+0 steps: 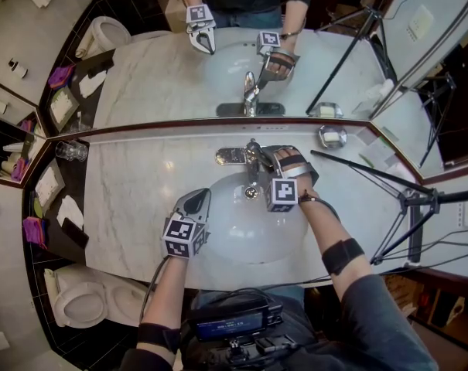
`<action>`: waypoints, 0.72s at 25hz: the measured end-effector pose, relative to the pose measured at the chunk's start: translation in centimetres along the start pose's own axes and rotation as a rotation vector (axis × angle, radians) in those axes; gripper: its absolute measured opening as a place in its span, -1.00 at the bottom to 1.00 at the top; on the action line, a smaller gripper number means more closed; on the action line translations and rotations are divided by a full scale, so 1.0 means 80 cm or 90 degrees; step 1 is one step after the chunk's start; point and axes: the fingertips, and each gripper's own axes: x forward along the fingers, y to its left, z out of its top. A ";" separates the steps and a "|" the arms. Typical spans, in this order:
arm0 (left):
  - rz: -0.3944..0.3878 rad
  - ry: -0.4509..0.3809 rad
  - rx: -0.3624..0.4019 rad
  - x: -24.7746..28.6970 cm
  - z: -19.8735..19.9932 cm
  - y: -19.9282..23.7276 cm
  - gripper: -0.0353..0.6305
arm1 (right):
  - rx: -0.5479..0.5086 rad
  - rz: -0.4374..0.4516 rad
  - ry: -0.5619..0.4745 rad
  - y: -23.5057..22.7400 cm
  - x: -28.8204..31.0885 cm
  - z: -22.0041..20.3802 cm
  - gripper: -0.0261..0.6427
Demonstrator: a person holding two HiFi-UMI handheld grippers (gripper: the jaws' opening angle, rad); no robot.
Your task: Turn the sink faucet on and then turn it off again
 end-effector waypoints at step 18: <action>0.003 0.004 -0.008 0.001 -0.009 0.002 -0.89 | 0.029 0.087 -0.023 -0.032 0.008 0.021 -0.36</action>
